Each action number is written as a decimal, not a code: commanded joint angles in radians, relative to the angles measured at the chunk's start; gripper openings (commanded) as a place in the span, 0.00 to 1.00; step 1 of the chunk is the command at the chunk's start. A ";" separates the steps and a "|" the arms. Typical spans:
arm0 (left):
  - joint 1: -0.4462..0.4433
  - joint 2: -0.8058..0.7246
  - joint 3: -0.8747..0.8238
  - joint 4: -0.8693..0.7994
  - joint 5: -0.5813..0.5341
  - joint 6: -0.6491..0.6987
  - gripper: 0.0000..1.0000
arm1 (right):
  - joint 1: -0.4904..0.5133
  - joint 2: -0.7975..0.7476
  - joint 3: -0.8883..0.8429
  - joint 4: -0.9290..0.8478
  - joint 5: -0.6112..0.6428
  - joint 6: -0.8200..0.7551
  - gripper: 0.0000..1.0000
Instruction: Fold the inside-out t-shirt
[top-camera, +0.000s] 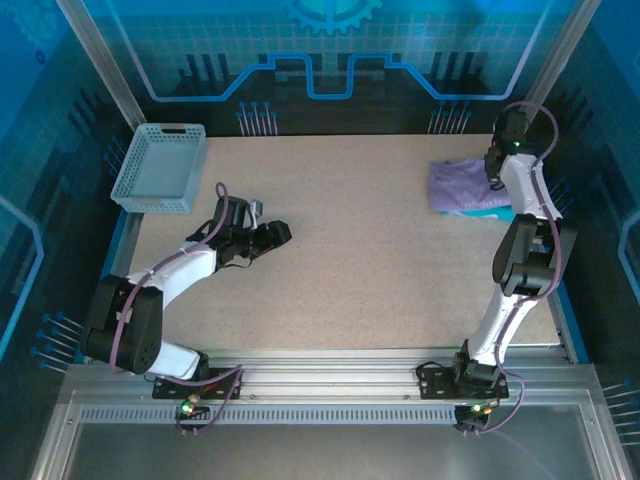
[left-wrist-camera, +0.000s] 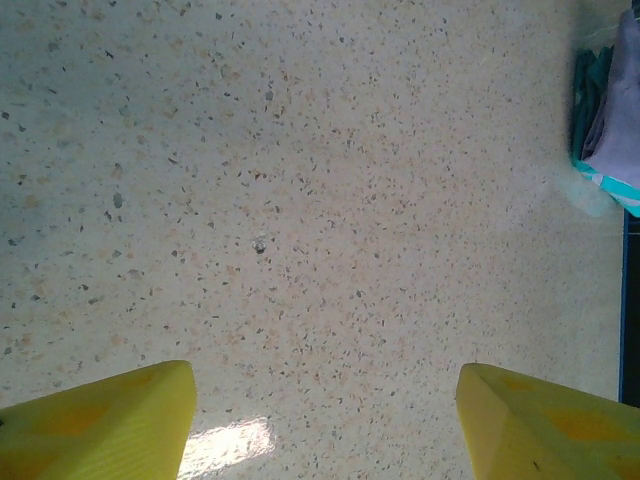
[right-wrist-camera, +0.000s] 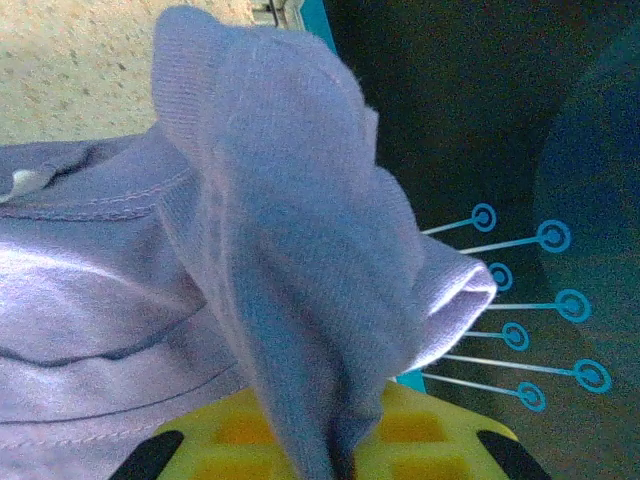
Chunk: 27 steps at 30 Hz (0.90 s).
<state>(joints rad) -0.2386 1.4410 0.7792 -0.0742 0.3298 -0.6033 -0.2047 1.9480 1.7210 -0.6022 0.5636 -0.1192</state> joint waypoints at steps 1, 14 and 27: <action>-0.007 0.005 0.032 0.000 0.021 -0.003 0.70 | 0.001 0.051 -0.037 0.228 0.097 -0.043 0.21; -0.018 -0.061 -0.007 -0.009 0.025 -0.005 0.70 | 0.050 0.011 -0.111 0.250 0.162 0.055 0.85; -0.013 -0.451 -0.195 -0.036 -0.568 0.183 0.98 | 0.413 -0.802 -0.934 0.500 -0.057 0.227 0.98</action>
<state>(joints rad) -0.2535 1.0805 0.6678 -0.1219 0.0841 -0.5003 0.1883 1.2427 0.9451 -0.2050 0.5728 0.0467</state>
